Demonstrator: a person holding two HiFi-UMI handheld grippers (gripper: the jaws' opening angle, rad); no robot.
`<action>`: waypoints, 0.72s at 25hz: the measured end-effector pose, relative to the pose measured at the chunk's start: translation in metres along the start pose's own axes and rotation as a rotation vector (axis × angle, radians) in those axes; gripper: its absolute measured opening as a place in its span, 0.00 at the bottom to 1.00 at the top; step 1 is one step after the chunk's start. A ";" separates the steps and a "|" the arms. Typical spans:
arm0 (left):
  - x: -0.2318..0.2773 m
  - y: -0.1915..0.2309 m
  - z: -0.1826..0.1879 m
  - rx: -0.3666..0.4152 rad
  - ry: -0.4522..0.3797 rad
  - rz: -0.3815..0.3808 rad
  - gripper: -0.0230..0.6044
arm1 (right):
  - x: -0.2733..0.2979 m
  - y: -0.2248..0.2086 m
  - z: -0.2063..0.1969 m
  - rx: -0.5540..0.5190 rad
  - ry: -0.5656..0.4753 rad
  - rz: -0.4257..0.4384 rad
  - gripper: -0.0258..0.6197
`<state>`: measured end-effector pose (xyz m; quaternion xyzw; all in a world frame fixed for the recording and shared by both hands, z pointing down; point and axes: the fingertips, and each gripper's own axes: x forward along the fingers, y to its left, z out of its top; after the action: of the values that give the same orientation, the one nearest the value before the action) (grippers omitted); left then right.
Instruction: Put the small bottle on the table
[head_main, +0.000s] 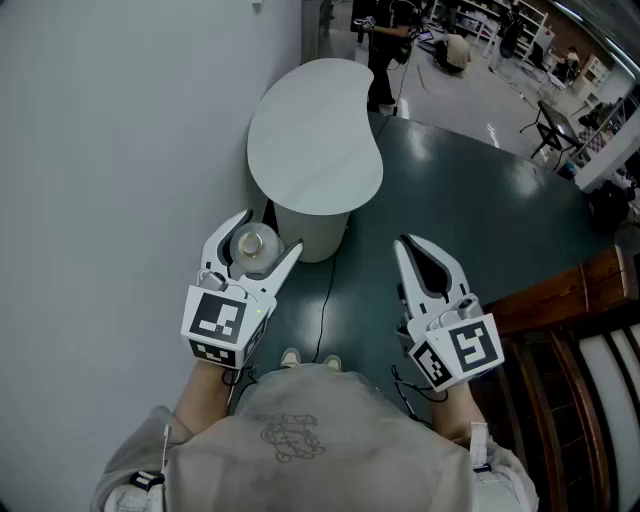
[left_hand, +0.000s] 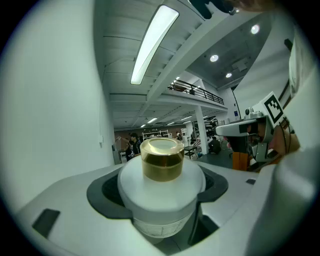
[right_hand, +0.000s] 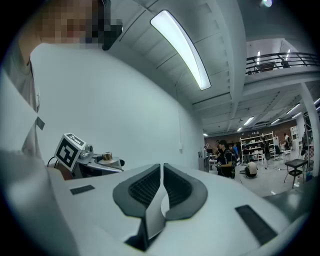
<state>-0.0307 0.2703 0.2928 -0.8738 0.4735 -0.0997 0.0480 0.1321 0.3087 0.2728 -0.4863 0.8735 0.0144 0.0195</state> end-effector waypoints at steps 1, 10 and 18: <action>0.001 -0.001 0.000 0.000 0.001 -0.001 0.58 | 0.000 -0.001 0.000 0.004 0.000 0.001 0.10; 0.010 -0.012 -0.006 0.007 0.009 -0.006 0.58 | -0.003 -0.019 -0.007 0.048 -0.003 -0.001 0.10; 0.024 -0.024 -0.007 0.011 0.020 0.010 0.58 | -0.006 -0.039 -0.015 0.047 0.008 0.014 0.10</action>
<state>0.0006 0.2633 0.3068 -0.8701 0.4778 -0.1106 0.0484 0.1677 0.2923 0.2878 -0.4798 0.8769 -0.0082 0.0273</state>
